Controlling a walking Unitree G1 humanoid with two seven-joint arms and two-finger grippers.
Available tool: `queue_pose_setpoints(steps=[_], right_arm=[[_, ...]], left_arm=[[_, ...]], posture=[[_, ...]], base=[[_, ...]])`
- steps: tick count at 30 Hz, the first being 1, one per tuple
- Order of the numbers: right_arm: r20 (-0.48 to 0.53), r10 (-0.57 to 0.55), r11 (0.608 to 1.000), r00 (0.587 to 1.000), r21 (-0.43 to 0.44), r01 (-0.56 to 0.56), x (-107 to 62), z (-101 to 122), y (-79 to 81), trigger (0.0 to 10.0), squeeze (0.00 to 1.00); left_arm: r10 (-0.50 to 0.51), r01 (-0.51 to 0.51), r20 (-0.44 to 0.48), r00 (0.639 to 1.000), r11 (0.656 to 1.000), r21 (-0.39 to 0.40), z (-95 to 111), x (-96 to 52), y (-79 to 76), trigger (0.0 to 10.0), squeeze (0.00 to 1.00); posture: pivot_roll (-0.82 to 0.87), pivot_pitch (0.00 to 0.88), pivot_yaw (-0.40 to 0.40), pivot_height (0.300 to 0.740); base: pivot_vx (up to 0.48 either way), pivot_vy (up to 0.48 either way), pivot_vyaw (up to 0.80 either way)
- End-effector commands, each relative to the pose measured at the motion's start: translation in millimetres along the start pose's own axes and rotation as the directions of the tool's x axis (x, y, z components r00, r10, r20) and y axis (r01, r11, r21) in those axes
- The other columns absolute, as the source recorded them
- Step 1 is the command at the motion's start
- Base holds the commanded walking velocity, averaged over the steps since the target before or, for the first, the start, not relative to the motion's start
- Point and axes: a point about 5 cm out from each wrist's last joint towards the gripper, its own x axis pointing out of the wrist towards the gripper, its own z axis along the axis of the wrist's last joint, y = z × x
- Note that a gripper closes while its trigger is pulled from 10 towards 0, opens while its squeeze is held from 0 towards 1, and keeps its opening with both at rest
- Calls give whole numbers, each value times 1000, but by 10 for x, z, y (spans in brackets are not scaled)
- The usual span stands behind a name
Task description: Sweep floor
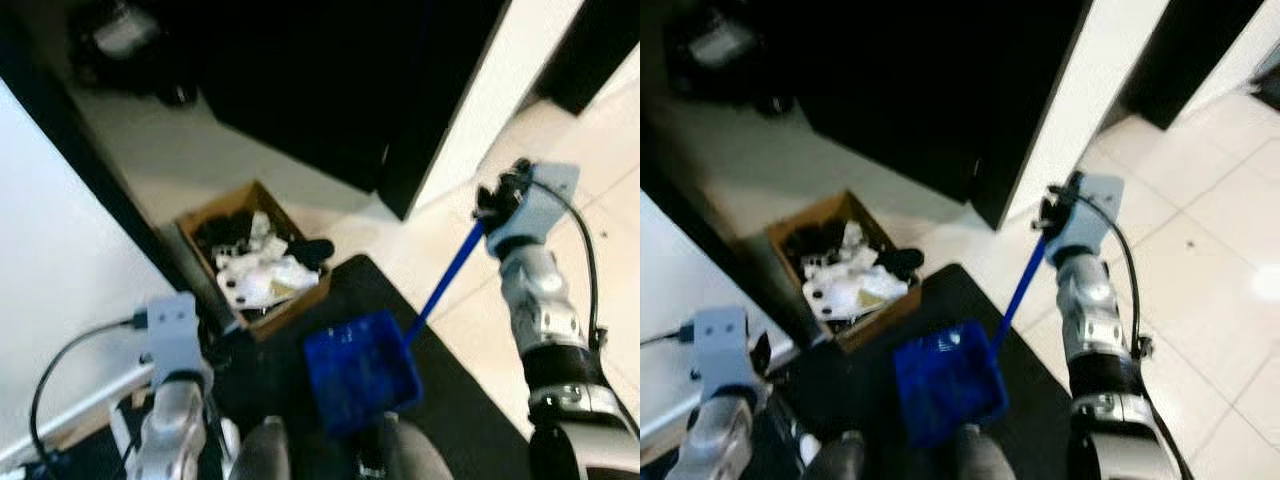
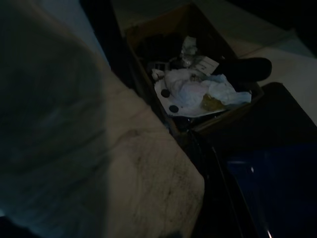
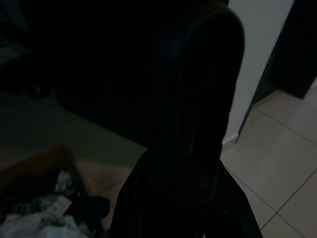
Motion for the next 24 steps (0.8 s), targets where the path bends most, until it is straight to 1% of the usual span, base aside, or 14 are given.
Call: queue_pose_setpoints(steps=[1,24], right_arm=[[-4,-6,1000,1000,15,6,-4,-7,-22,10000,0],[-3,-3,1000,1000,17,3,3,-7,-10,10000,0]], left_arm=[[5,-5,-35,999,1000,5,-80,-32,7,10000,0],[3,-2,-32,999,1000,8,-79,-27,7,10000,0]], posture=[[113,123,-60,740],[114,116,-59,740]], base=[[-251,0,0],[-247,0,0]])
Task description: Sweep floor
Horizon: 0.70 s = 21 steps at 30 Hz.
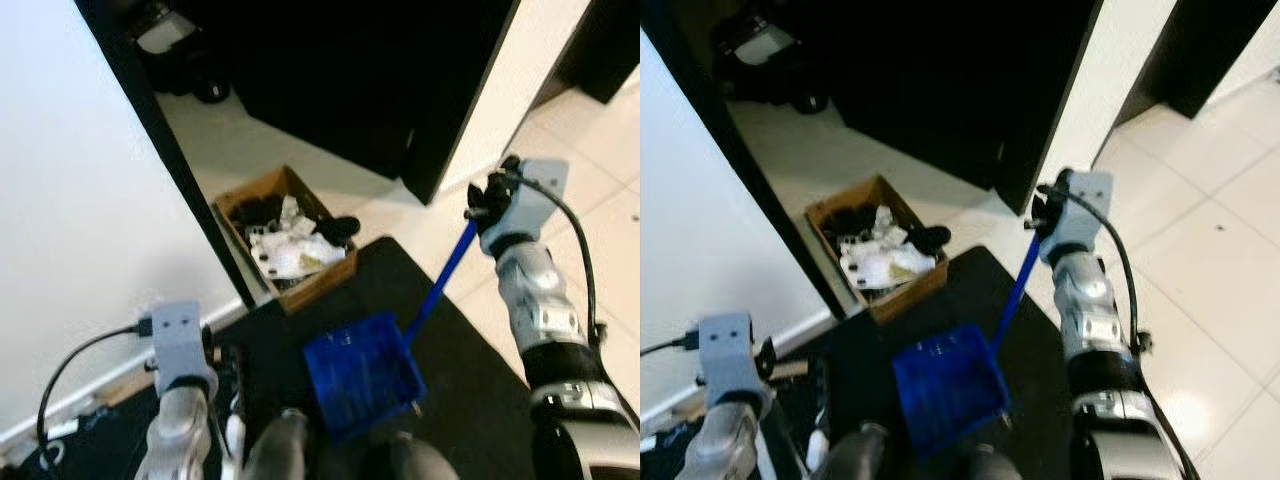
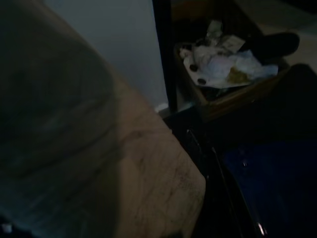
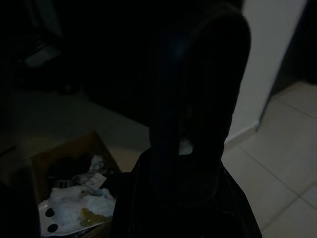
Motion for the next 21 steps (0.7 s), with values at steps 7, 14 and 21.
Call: queue_pose_setpoints(steps=[7,14,21], right_arm=[[0,-9,1000,1000,-6,9,0,2,-23,10000,0],[-1,-10,1000,1000,-4,10,-4,2,-22,10000,0],[-1,-10,1000,1000,-5,10,-4,1,-22,10000,0]], left_arm=[[-2,2,-18,1000,1000,2,-38,-5,-2,10000,0],[-2,2,-13,1000,1000,-5,-33,-8,-2,10000,0],[-8,8,-8,1000,1000,-13,-24,-8,-12,10000,0]], posture=[[114,117,-59,740],[113,119,-57,740],[114,121,-58,740]], base=[[-103,0,0],[0,0,0],[0,0,0]])
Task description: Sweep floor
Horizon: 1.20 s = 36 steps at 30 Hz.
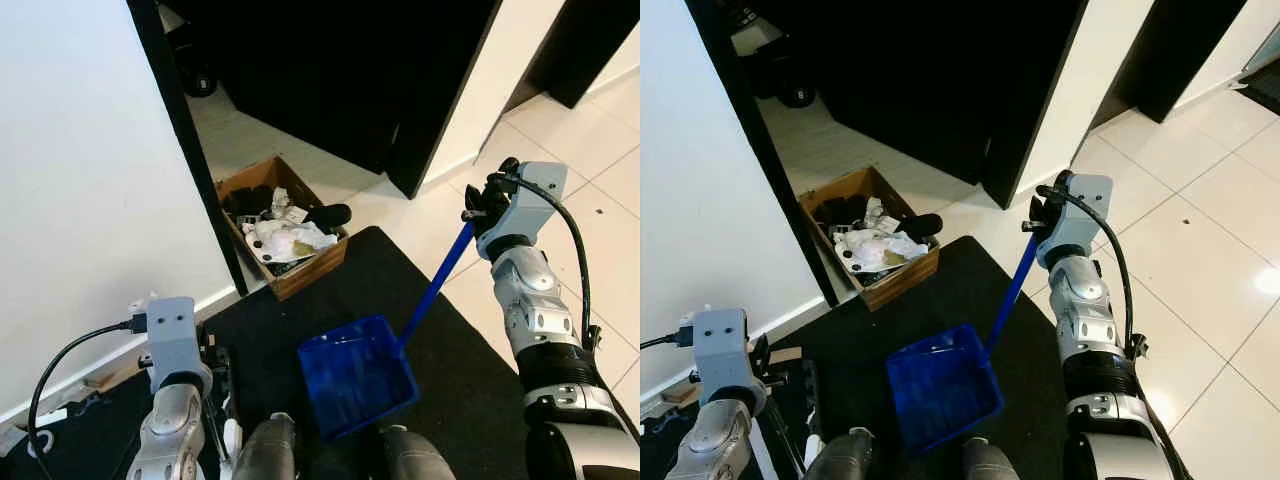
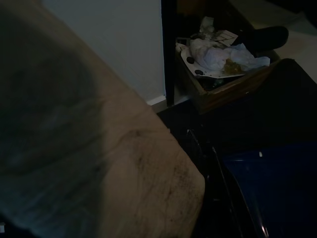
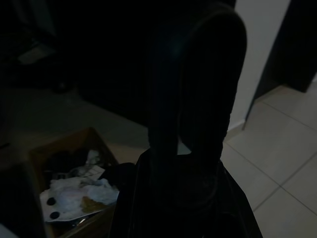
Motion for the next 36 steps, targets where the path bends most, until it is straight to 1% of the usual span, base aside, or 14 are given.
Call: queue_pose_setpoints(steps=[1,14,25,30,36], right_arm=[[2,-19,1000,1000,5,19,-9,8,-60,10000,0],[1,-19,1000,1000,6,19,-11,6,-60,10000,0],[29,14,1000,999,28,-15,-22,34,-4,10000,0],[27,11,999,1000,30,-12,-22,33,-8,10000,0],[20,8,999,1000,32,-8,-22,25,-17,10000,0]], left_arm=[[-4,4,-14,1000,1000,-8,-37,-15,-15,10000,0],[11,-12,-28,1000,1000,-22,-55,-16,-3,10000,0],[11,-11,-29,1000,1000,-20,-55,-19,0,10000,0],[12,-13,-30,999,1000,-21,-56,-20,2,10000,0],[13,-14,-31,999,1000,-22,-57,-20,3,10000,0]], posture=[[114,121,-58,740],[112,123,-58,740],[112,125,-56,740],[113,126,-56,740],[113,125,-56,740]], base=[[0,0,0],[0,0,0],[0,244,0],[0,148,0],[0,342,0]])
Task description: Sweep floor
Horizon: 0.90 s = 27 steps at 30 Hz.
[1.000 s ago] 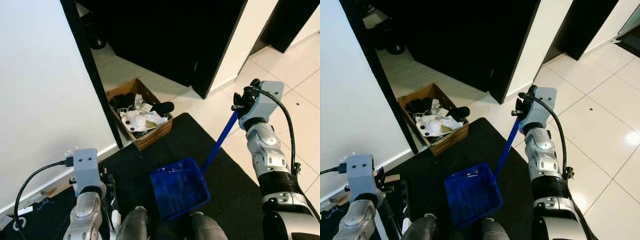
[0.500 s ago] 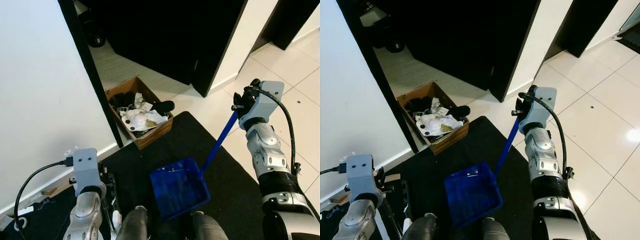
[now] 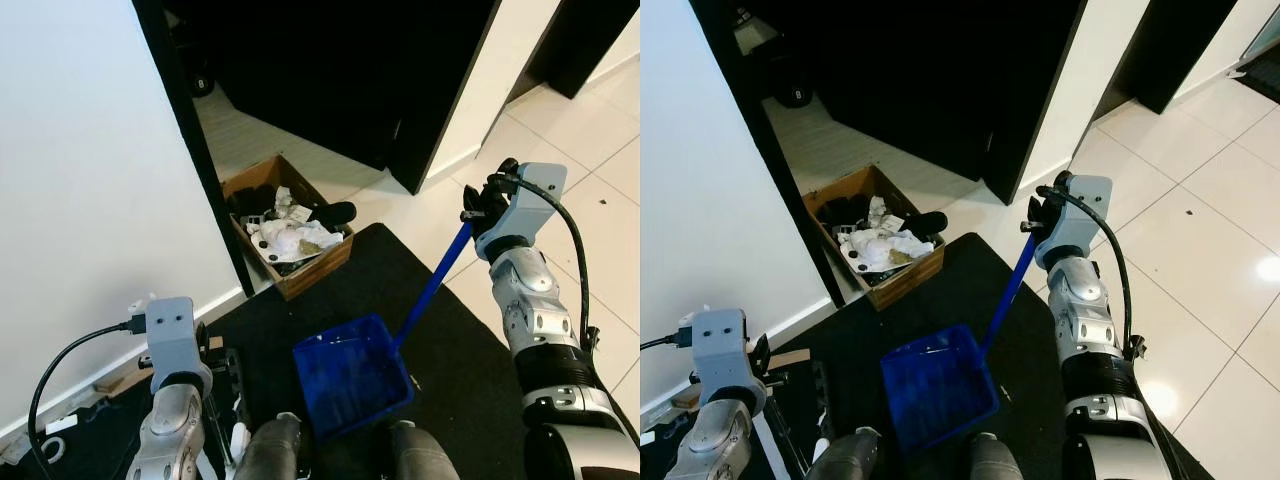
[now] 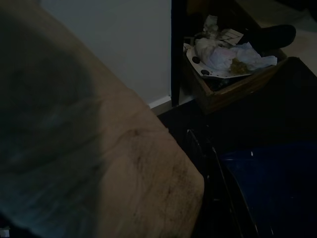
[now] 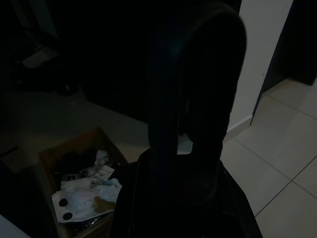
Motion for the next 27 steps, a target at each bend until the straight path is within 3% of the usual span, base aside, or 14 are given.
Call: queue_pose_setpoints(steps=[1,27], right_arm=[[17,-11,1000,1000,9,11,-12,35,-44,10000,0],[10,-13,1000,1000,13,13,-11,16,-43,10000,0]], left_arm=[[15,-15,-24,1000,1000,3,-49,-19,9,10000,0],[19,-18,-25,1000,1000,9,-45,-8,26,10000,0]], posture=[[113,125,-56,740],[117,119,-53,740]], base=[[0,341,0],[0,352,0]])
